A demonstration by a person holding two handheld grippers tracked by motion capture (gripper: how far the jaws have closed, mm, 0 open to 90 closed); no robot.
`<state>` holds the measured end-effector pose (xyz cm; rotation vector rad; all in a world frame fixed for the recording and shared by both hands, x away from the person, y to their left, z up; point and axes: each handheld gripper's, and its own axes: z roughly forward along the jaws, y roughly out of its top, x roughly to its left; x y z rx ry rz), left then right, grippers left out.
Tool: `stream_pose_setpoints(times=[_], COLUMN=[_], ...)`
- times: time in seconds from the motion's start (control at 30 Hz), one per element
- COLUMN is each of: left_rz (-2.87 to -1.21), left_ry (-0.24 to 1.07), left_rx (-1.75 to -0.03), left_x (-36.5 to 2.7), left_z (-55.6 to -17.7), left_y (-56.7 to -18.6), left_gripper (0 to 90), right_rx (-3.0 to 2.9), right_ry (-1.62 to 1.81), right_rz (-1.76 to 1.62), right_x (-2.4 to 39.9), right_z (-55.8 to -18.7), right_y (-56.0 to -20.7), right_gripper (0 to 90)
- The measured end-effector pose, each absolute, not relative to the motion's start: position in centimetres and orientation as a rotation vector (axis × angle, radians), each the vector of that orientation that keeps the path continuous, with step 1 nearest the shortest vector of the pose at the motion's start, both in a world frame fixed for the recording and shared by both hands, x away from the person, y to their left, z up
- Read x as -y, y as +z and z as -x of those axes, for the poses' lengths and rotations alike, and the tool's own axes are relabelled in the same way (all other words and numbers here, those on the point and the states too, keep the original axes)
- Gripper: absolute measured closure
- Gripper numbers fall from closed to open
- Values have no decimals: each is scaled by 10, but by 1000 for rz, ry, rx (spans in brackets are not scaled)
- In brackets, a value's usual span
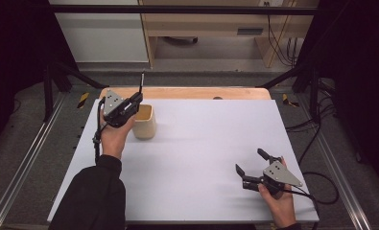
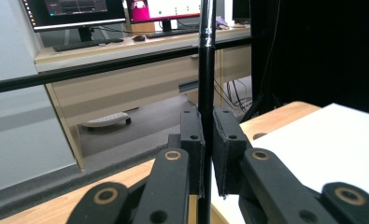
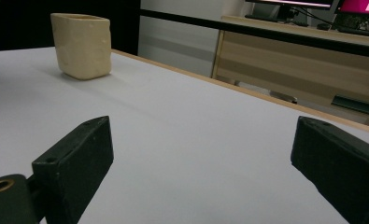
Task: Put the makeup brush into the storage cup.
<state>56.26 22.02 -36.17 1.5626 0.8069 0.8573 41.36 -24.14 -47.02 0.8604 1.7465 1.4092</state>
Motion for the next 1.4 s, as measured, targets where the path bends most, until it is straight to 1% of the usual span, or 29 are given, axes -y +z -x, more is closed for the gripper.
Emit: stream_pose_setpoints(times=[0.1, 1.0, 1.4], left_rz=[-1540, -1545, -1517], left_ry=[846, 852, 835], left_rx=[-821, -852, -883], left_x=[-220, -228, -228], left_z=[-564, -575, -577], left_y=[-362, -371, -379], left_gripper=[837, 837, 837], right_rx=[-1745, -1749, -1756], right_ry=[1410, 1408, 1400], right_rz=[-857, -861, -855], right_x=[242, 241, 240], right_z=[-414, -414, -414], right_y=[-470, -472, -473], right_gripper=[60, 65, 64])
